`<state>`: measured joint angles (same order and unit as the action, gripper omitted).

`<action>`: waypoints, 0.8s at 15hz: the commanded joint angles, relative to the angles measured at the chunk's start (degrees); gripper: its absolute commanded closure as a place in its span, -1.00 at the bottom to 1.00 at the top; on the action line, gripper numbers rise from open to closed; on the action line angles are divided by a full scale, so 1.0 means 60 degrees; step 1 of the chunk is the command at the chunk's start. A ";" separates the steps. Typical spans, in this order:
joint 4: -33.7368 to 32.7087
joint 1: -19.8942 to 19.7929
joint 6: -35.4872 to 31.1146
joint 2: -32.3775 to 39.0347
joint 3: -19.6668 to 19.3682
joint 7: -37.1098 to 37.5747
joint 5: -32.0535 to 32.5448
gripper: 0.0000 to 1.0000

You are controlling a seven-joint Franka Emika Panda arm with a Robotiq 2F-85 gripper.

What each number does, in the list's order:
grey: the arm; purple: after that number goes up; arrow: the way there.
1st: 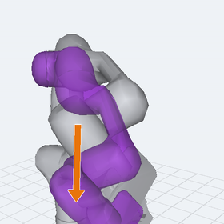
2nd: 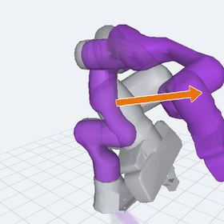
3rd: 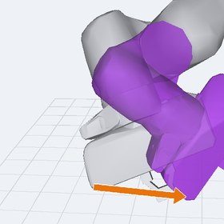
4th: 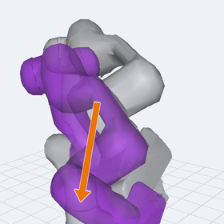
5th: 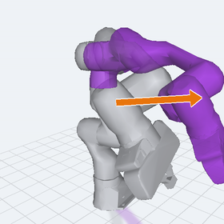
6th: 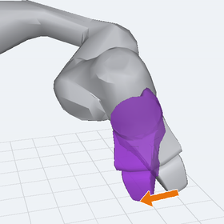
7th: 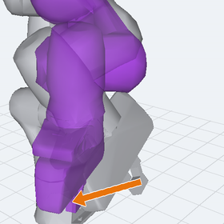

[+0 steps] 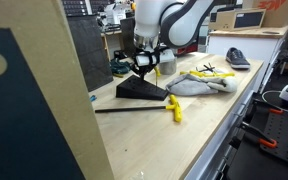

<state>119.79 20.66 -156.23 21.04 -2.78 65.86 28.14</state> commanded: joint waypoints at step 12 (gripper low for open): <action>0.0509 0.0142 0.0000 -0.1579 0.0108 -0.0076 -0.1096 0.31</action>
<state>118.35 21.34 -158.75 18.94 -1.36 66.34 21.05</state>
